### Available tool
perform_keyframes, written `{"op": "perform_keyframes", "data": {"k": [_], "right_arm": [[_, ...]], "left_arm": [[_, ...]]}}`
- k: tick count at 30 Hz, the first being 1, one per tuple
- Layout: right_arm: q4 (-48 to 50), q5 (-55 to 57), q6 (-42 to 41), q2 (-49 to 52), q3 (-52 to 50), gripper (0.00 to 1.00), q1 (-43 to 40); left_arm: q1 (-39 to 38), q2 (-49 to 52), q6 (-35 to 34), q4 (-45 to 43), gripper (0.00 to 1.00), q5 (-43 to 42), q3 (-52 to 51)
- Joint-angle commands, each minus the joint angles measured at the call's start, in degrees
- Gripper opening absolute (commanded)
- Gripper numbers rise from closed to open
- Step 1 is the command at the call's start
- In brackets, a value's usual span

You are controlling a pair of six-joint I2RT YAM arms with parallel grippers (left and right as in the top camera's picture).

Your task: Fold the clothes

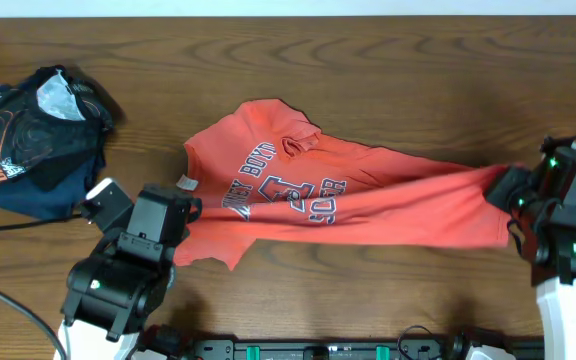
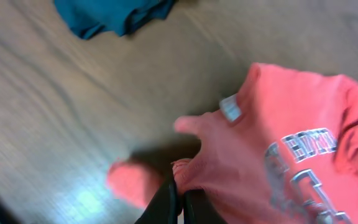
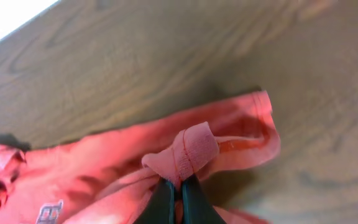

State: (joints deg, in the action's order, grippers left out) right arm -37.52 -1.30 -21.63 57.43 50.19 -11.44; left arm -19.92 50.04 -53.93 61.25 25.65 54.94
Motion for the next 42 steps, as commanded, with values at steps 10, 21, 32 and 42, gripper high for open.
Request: {"op": "perform_keyframes", "data": {"k": [10,21,32,42], "right_arm": [[32.8,-5.6,-0.6,34.9,0.5,0.99,-0.9],[18.7,-1.0,-0.6,35.8,0.5,0.99,-1.0],[14.6,6.2,-0.6,35.8,0.5,0.69,-1.0],[13.9,5.6,-1.9,36.3,0.3,0.46,-0.9]], "left_arm": [[0.3,24.9,1.6,-20.7,0.06,0.4,-0.2],[0.3,34.3,2.9,-21.0,0.06,0.2,-0.2],[0.2,34.2,2.9,-19.8,0.06,-4.0,-0.2],[0.2,34.2,2.9,-19.3,0.06,-4.1,-0.2]]}}
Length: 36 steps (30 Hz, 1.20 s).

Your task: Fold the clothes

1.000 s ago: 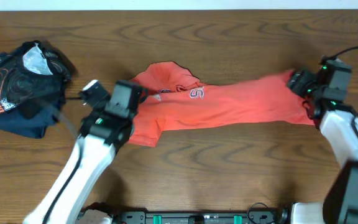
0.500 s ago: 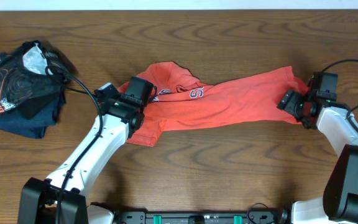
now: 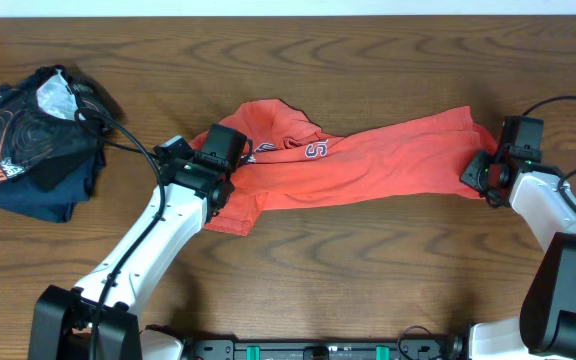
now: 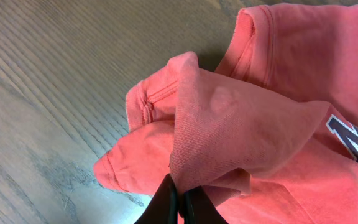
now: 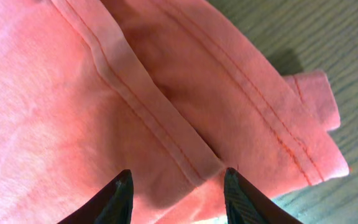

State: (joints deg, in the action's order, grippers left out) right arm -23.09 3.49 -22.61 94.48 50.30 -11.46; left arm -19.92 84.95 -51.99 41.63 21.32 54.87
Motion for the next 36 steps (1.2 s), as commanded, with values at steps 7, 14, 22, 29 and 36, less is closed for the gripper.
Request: {"op": "perform_keyframes", "data": {"k": [7,14,22,29,36], "right_arm": [[-0.2,0.9,-3.1,1.8,0.1,0.46,-0.9],[1.2,1.0,-4.8,3.4,0.1,0.46,-0.9],[2.2,1.9,-7.7,3.4,0.1,0.36,-0.9],[4.0,1.9,-8.7,3.4,0.1,0.15,-0.9],[4.0,1.9,-8.7,3.4,0.1,0.01,-0.9]], "left_arm": [[0.2,-0.7,1.0,0.3,0.06,0.2,-0.2],[0.2,-0.7,1.0,0.7,0.06,0.2,-0.2],[0.2,-0.7,1.0,0.8,0.06,0.2,-0.2],[0.2,-0.7,1.0,0.7,0.06,0.2,-0.2],[0.2,-0.7,1.0,0.7,0.06,0.2,-0.2]]}}
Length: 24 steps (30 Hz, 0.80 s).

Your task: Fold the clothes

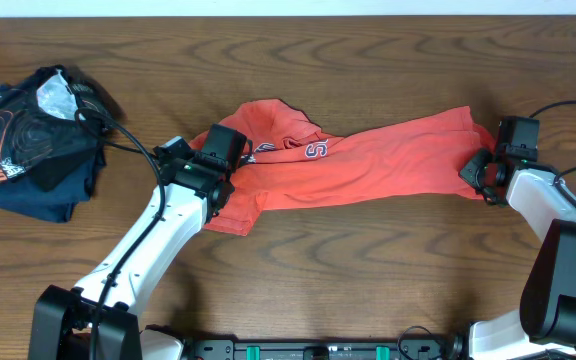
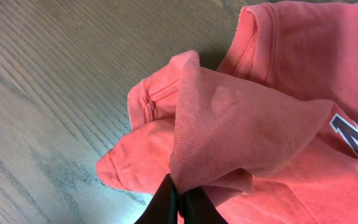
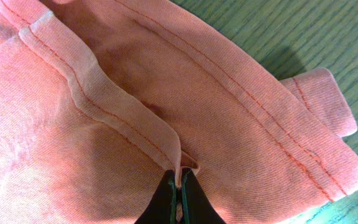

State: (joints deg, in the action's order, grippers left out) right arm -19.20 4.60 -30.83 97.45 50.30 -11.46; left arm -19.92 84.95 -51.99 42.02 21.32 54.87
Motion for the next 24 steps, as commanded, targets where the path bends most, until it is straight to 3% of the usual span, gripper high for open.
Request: {"op": "perform_keyframes", "data": {"k": [1,7,11,14,24], "right_arm": [[0.1,0.8,-0.4,0.4,0.1,0.01,-0.9],[0.1,-1.1,0.2,0.3,0.2,0.01,-0.9],[-2.2,-3.2,1.3,-2.4,0.5,0.01,-1.0],[-5.7,-3.3,1.4,-7.5,1.3,0.01,-1.0],[-23.1,-1.8,4.4,-30.2,5.9,0.01,-2.8]], "left_arm": [[0.2,-0.7,1.0,0.3,0.06,0.2,-0.2],[0.2,-0.7,1.4,0.4,0.06,0.2,-0.2],[0.2,-1.3,8.3,0.4,0.06,0.1,0.3],[0.2,-3.1,12.4,2.6,0.06,0.1,1.0],[0.3,-18.1,12.8,10.9,0.06,-3.1,1.5]]}}
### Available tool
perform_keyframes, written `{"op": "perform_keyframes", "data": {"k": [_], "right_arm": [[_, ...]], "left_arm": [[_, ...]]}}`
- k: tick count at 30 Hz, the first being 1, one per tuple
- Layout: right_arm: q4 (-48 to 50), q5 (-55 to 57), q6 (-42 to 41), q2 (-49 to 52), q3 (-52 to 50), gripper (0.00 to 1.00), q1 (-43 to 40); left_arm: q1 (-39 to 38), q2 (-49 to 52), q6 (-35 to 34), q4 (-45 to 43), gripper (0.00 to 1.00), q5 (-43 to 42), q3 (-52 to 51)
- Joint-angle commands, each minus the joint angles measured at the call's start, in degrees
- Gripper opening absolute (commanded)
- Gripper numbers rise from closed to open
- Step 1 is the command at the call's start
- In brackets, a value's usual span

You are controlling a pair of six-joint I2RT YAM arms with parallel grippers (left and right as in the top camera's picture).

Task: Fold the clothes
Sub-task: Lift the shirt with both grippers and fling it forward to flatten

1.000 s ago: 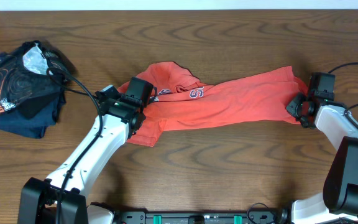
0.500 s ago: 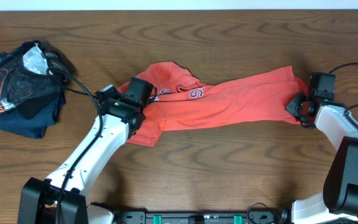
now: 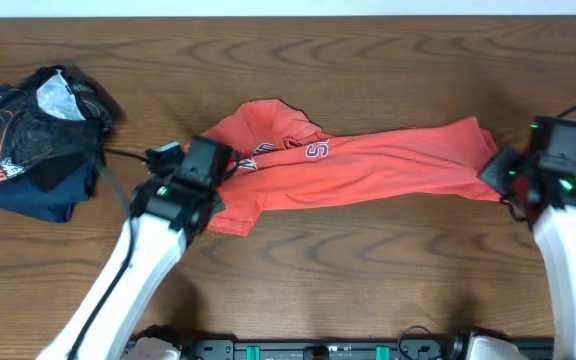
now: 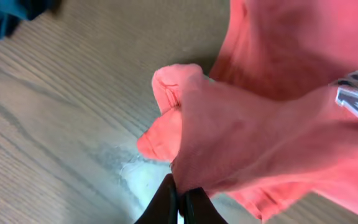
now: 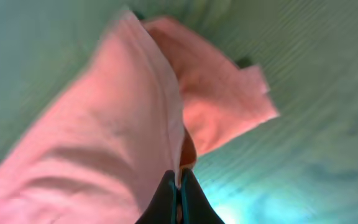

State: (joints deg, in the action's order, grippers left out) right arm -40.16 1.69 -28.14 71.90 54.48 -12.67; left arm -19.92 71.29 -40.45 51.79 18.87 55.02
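An orange T-shirt (image 3: 358, 165) with dark lettering lies stretched across the middle of the wooden table, folded lengthwise into a long band. My left gripper (image 3: 216, 182) is shut on its left end, cloth bunched over the jaws (image 4: 180, 186). At the far right, my right gripper (image 3: 500, 172) is shut on the shirt's hem edge (image 5: 180, 177), lifted off the table with the cloth hanging from it.
A heap of dark navy clothes (image 3: 33, 135) with printed graphics sits at the table's left edge. A black cable (image 3: 118, 155) runs from it toward my left arm. The table's front edge carries a black rail (image 3: 328, 350).
Both grippers kept their grip and pulled outward and up: the left one sits lower-left, the right one farther right. The shirt's ends are raised off the wood.
At first both grippers held the shirt's ends near the front, the shirt spread with its lettering up. Then it lay as a folded band farther back, my right gripper open on the hem. It shut on the hem, and now both hold the ends lifted.
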Motion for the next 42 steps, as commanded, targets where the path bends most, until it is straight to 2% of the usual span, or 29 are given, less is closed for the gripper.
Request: {"op": "perform_keyframes", "data": {"k": [1,9,18,25,31,36,42], "right_arm": [[-3.3,1.1,2.3,-6.4,2.3,0.01,-2.0],[-15.2,1.2,5.6,-18.4,11.5,0.01,-5.0],[-26.9,2.8,7.6,-20.2,30.0,0.01,-6.8],[-34.1,2.8,8.2,-20.2,41.3,0.01,-6.8],[-35.9,4.6,10.6,-20.1,46.3,0.01,-6.8],[-35.7,4.3,11.2,-17.1,46.3,0.01,-6.8],[-35.2,1.2,13.2,-6.8,46.3,0.01,-6.8]], "left_arm": [[0.2,-6.2,1.3,1.7,0.06,-0.7,1.4],[0.3,-23.4,2.5,4.7,0.06,-4.8,2.7],[0.2,-35.8,2.5,8.2,0.06,-10.5,15.8],[0.2,-37.4,2.5,10.5,0.06,-16.0,28.3],[0.2,-37.4,2.5,10.0,0.06,-16.3,35.3],[0.2,-36.7,2.5,9.5,0.06,-14.2,34.8],[0.2,-29.5,2.5,8.3,0.06,-13.3,31.7]]}}
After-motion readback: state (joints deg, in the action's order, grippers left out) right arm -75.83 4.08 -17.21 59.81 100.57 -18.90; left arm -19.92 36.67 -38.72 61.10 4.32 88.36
